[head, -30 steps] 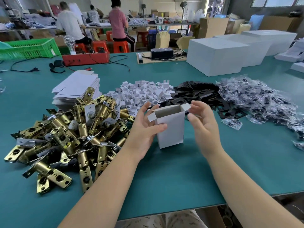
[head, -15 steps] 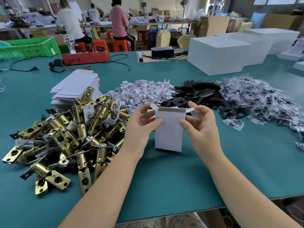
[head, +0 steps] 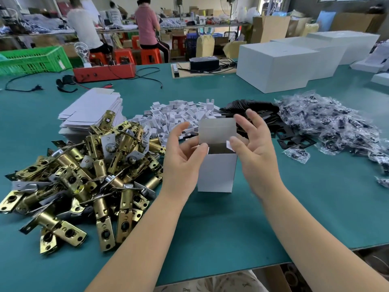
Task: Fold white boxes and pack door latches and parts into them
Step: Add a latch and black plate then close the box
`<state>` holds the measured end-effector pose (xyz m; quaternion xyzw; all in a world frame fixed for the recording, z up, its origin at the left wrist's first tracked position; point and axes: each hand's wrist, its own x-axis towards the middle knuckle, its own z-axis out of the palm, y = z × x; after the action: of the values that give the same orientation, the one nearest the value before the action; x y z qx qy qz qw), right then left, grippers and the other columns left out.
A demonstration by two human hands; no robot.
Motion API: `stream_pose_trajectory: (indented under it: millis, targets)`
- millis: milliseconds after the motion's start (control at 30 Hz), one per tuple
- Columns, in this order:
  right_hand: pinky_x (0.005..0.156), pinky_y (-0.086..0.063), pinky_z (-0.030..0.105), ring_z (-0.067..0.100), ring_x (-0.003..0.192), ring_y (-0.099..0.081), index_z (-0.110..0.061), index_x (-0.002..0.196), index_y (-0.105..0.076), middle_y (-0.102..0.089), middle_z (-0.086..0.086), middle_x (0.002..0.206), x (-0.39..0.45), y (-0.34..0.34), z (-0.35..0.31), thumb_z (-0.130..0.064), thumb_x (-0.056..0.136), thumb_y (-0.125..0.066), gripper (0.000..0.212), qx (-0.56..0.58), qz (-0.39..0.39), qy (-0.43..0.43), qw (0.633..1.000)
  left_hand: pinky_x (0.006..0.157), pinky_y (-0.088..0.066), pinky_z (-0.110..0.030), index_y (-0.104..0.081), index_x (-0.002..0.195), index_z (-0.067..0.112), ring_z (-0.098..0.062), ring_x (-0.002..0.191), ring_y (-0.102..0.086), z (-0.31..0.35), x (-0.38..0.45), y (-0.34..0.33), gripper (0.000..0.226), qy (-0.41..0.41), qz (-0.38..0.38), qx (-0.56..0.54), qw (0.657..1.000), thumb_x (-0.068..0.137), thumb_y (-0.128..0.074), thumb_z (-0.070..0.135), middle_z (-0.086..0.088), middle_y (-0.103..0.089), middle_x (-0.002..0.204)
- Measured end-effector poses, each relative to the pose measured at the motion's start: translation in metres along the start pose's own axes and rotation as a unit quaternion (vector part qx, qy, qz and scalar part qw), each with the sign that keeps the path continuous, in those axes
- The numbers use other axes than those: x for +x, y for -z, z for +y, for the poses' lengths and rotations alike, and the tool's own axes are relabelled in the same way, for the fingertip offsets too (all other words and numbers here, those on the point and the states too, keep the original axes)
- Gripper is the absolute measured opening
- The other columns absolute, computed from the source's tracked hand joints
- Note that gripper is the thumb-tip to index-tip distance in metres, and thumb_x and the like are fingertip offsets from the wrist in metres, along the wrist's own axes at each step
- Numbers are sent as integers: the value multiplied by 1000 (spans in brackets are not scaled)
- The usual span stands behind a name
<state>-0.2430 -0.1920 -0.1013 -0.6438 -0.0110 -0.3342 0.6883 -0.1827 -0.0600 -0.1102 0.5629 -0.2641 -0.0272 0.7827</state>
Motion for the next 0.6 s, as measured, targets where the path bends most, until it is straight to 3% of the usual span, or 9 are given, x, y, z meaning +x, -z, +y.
stream_pose_trajectory:
  millis: [67,133,200,367,467,600]
  targets:
    - [81,-50,20,3,94,-62,-38,122,-45,-62,-13,113,4,0,0,9,91,-50,57,-30,-7,26,999,72,-50,-14,-63,110,31,-2,81,-67,1,3,0,37,3,-2,-18,1000,83,-61,6,9,-74,88]
    - [79,-49,19,2,84,-60,-32,106,-59,-65,-16,93,7,-1,0,14,88,-49,50,-76,-7,46,996,72,-50,-14,-73,94,32,-1,79,-65,2,5,0,35,-13,7,-12,1000,85,-60,1,11,-73,84]
    - [77,-49,20,4,79,-59,-24,88,-62,-65,-11,86,8,-5,-2,19,84,-46,46,-89,-4,59,994,75,-49,-15,-74,83,36,-1,78,-63,3,5,-1,38,-40,11,23,999,85,-60,1,13,-72,82]
    - [84,-46,26,14,96,-61,-18,74,-59,-66,0,94,-5,-4,3,4,75,-46,25,-81,-15,74,994,78,-51,-21,-69,88,26,-6,89,-64,3,-1,2,11,-60,-30,72,995,78,-69,22,12,-71,92]
    - [88,-47,35,23,106,-59,-20,78,-57,-65,4,104,-14,0,5,-16,75,-51,8,-103,-54,102,988,84,-53,-31,-67,92,27,-14,99,-64,5,-5,2,20,-72,-61,109,990,73,-71,35,7,-68,101]
    - [84,-46,25,10,100,-61,-30,92,-59,-66,-10,105,-18,-2,7,-13,85,-59,18,-137,-16,91,986,80,-50,-19,-65,97,37,-4,94,-63,6,-5,2,21,-97,-56,178,978,77,-70,41,13,-68,98]
